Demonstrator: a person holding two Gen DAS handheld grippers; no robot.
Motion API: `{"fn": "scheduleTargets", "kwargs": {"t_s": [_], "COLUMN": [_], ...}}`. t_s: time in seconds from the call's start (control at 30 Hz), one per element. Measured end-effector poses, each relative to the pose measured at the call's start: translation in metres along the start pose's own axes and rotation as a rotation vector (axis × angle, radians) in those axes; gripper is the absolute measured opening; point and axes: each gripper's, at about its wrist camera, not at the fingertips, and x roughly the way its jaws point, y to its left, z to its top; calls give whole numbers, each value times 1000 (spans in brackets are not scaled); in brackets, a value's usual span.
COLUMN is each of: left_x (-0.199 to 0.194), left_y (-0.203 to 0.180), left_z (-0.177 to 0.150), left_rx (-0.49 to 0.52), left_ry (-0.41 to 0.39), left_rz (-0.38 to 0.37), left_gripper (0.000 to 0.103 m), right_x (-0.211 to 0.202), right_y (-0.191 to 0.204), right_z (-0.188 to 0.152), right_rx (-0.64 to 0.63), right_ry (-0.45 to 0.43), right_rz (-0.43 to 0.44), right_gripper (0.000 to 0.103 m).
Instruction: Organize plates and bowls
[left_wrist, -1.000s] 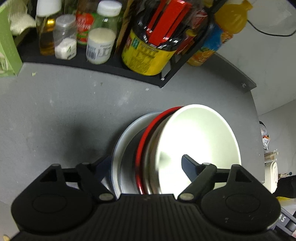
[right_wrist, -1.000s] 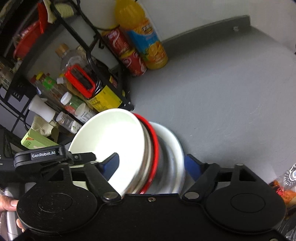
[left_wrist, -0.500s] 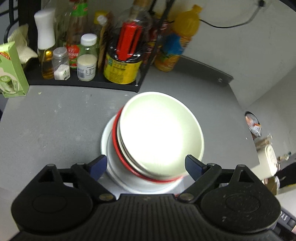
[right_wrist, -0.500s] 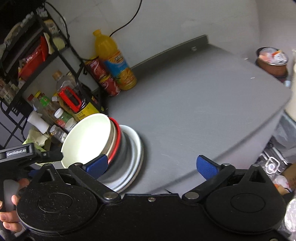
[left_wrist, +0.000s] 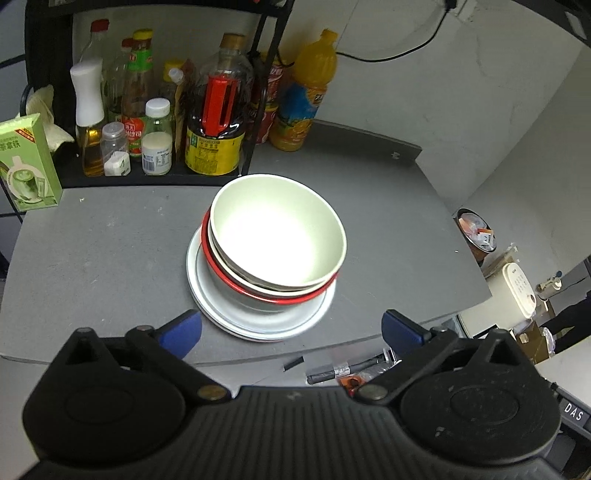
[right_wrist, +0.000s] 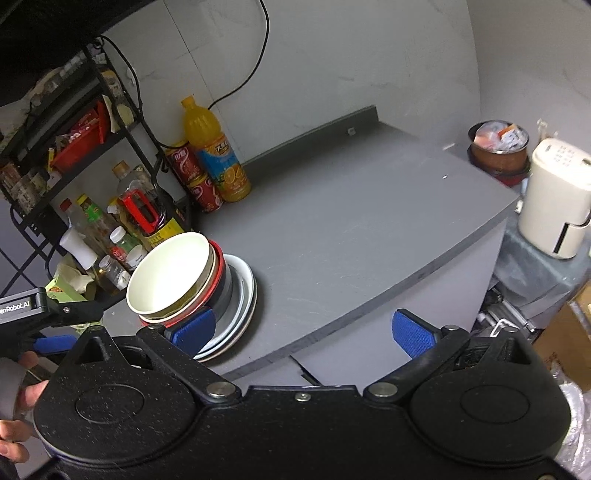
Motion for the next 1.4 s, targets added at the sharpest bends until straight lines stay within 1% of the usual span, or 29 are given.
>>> {"fn": "scheduleTargets", "kwargs": {"t_s": [0.13,0.37,0.53,0.63,0.73,0.9,1.03,1.13,1.3,1.4], "left_x": [-19,-46,-60,-70,-82,-95,-107,-111,-115,-114], "left_y": [-6,-12,-17,-19,-20,-19,-20,-17,-13,-11], "left_z": [-11,-29,-39,-43,-47,-52,-58,-61,-68,-72], "left_rx": [28,70,93,105,129,140,168,163,178,188], "left_ry": [-31,-91,-111,-109,-129,-125,-146,-147,-153,-152], "left_rz": [-5,-13,-19,-50,-56,-48,-17,-13,12,23], "left_gripper": [103,103,103,103,103,103,103,103,103,103], "right_x": [-18,-46,-62,-71,-78,-91,-98,-101,-100,-102], "right_y": [0,-3,-5,-4,-2,6,12,16,19,25], "right_z": [-6,-18,-23,-26,-27,-30,-31,-33,-39,-45], "right_rx": [-16,-31,-39,-65,-69,-103,-113,-128,-126,-161], "right_ry": [-20,-57,-70,-80,-87,-106,-107,-116,-100,-96], "right_rz": [-27,-44,-55,-60,-57,-64,-50,-58,-61,-61], "right_gripper": [103,103,103,103,103,103,103,103,103,103]}}
